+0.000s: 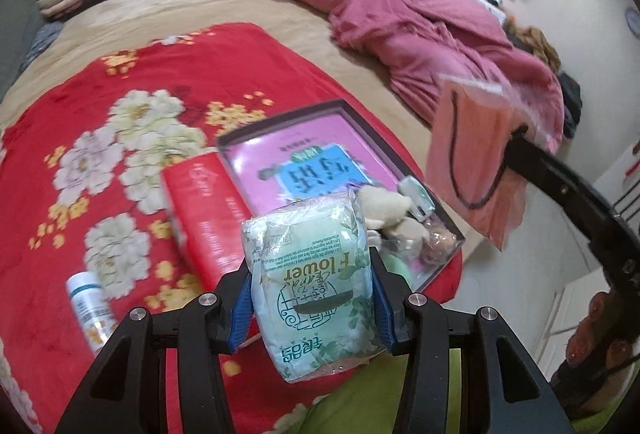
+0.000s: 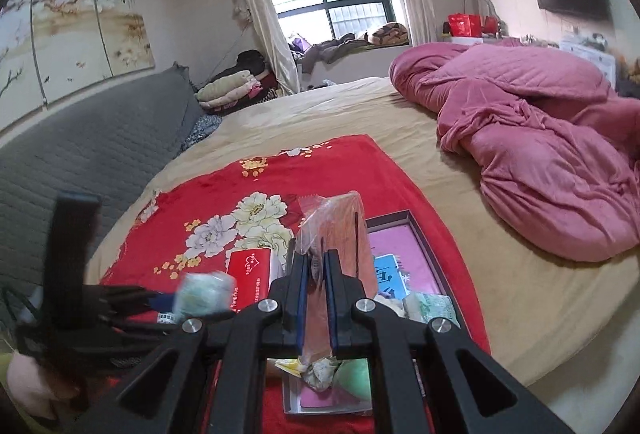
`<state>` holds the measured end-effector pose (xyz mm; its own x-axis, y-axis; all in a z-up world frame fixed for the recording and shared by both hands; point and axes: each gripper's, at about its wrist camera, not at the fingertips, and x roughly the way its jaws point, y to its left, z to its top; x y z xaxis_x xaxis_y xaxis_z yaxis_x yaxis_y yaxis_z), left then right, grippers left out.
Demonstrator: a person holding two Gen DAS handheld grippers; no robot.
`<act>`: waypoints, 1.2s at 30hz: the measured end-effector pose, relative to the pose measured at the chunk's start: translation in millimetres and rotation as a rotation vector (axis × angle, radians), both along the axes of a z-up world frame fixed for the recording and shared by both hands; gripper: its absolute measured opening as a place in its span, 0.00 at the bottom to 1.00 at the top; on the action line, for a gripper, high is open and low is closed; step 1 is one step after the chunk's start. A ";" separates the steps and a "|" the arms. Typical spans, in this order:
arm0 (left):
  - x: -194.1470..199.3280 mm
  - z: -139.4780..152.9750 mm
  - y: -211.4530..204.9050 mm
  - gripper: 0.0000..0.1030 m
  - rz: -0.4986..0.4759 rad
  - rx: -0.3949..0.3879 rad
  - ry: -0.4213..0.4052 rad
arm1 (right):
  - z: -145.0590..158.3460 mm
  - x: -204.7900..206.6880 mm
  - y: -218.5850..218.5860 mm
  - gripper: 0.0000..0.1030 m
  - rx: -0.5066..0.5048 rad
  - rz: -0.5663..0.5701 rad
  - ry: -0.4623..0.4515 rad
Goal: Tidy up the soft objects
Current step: 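Carry the tissue pack and mask bag with both grippers over the pink tray, then lower the mask bag into the tray and open the right gripper while the left releases the tissue pack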
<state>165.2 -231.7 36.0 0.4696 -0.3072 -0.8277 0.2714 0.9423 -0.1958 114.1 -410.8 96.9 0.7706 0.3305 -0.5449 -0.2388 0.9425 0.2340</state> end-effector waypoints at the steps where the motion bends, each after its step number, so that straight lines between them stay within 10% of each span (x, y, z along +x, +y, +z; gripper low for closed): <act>1: 4.0 -5.1 -9.3 0.50 -0.014 0.012 0.009 | -1.4 1.6 -2.3 0.08 0.003 -0.001 0.000; 29: 53.9 -84.9 -70.1 0.50 -0.085 0.080 0.123 | -101.1 82.1 -30.3 0.10 0.070 0.049 0.188; 32: 54.5 -86.7 -70.0 0.50 -0.085 0.075 0.126 | -103.0 83.2 -31.8 0.20 0.114 0.058 0.202; 36: 55.4 -88.7 -70.5 0.51 -0.085 0.067 0.132 | -102.3 82.1 -34.2 0.57 0.156 0.060 0.210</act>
